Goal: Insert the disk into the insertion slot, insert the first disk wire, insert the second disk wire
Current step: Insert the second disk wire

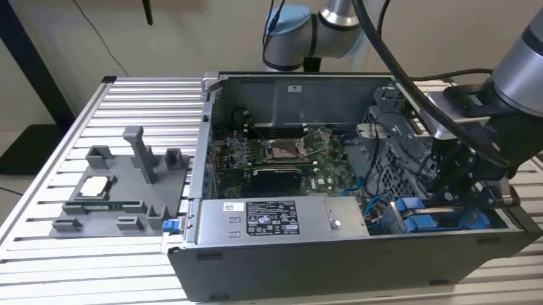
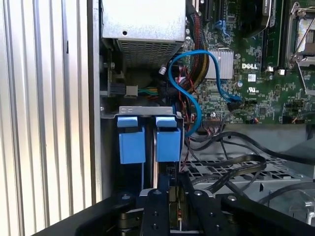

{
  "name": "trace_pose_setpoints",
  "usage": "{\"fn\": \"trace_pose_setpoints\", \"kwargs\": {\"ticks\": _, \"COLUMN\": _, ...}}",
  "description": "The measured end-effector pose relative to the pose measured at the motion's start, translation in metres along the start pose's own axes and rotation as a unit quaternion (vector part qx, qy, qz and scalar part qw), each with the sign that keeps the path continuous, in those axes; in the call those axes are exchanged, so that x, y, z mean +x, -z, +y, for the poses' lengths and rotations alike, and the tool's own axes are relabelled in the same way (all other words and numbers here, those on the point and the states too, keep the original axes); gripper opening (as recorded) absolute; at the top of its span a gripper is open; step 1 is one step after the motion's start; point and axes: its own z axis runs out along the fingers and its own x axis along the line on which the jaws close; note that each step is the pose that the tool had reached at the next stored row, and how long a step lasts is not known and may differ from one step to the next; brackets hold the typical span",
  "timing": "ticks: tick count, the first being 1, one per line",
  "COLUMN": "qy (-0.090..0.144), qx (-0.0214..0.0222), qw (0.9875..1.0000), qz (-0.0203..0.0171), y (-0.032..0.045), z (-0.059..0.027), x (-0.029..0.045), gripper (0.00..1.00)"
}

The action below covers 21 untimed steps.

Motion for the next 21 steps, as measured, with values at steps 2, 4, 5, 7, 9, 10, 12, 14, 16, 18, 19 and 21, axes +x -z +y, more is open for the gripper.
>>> {"fn": "trace_pose_setpoints", "kwargs": {"ticks": 2, "qy": 0.000, "qx": 0.0000, "qw": 1.0000, "qz": 0.0000, "y": 0.0028, "z": -0.0001, "x": -0.0003, "gripper": 0.24}}
{"fn": "trace_pose_setpoints", "kwargs": {"ticks": 4, "qy": 0.000, "qx": 0.0000, "qw": 1.0000, "qz": 0.0000, "y": 0.0055, "z": -0.0002, "x": -0.0007, "gripper": 0.24}}
{"fn": "trace_pose_setpoints", "kwargs": {"ticks": 5, "qy": 0.000, "qx": 0.0000, "qw": 1.0000, "qz": 0.0000, "y": 0.0070, "z": -0.0003, "x": -0.0008, "gripper": 0.24}}
{"fn": "trace_pose_setpoints", "kwargs": {"ticks": 7, "qy": 0.000, "qx": 0.0000, "qw": 1.0000, "qz": 0.0000, "y": 0.0100, "z": -0.0004, "x": -0.0012, "gripper": 0.24}}
{"fn": "trace_pose_setpoints", "kwargs": {"ticks": 9, "qy": 0.000, "qx": 0.0000, "qw": 1.0000, "qz": 0.0000, "y": 0.0130, "z": -0.0005, "x": -0.0015, "gripper": 0.24}}
{"fn": "trace_pose_setpoints", "kwargs": {"ticks": 10, "qy": 0.000, "qx": 0.0000, "qw": 1.0000, "qz": 0.0001, "y": 0.0145, "z": -0.0006, "x": -0.0017, "gripper": 0.24}}
{"fn": "trace_pose_setpoints", "kwargs": {"ticks": 12, "qy": 0.000, "qx": 0.0000, "qw": 1.0000, "qz": 0.0001, "y": 0.0177, "z": -0.0007, "x": -0.0021, "gripper": 0.24}}
{"fn": "trace_pose_setpoints", "kwargs": {"ticks": 14, "qy": 0.000, "qx": 0.0000, "qw": 1.0000, "qz": 0.0001, "y": 0.0211, "z": -0.0008, "x": -0.0025, "gripper": 0.24}}
{"fn": "trace_pose_setpoints", "kwargs": {"ticks": 16, "qy": 0.000, "qx": 0.0000, "qw": 1.0000, "qz": 0.0000, "y": 0.0245, "z": -0.0009, "x": -0.0029, "gripper": 0.24}}
{"fn": "trace_pose_setpoints", "kwargs": {"ticks": 18, "qy": 0.000, "qx": 0.0000, "qw": 1.0000, "qz": 0.0001, "y": 0.0278, "z": -0.0011, "x": -0.0033, "gripper": 0.24}}
{"fn": "trace_pose_setpoints", "kwargs": {"ticks": 19, "qy": 0.000, "qx": 0.0000, "qw": 1.0000, "qz": 0.0001, "y": 0.0293, "z": -0.0011, "x": -0.0035, "gripper": 0.24}}
{"fn": "trace_pose_setpoints", "kwargs": {"ticks": 21, "qy": 0.000, "qx": 0.0000, "qw": 1.0000, "qz": 0.0001, "y": 0.0322, "z": -0.0012, "x": -0.0038, "gripper": 0.24}}
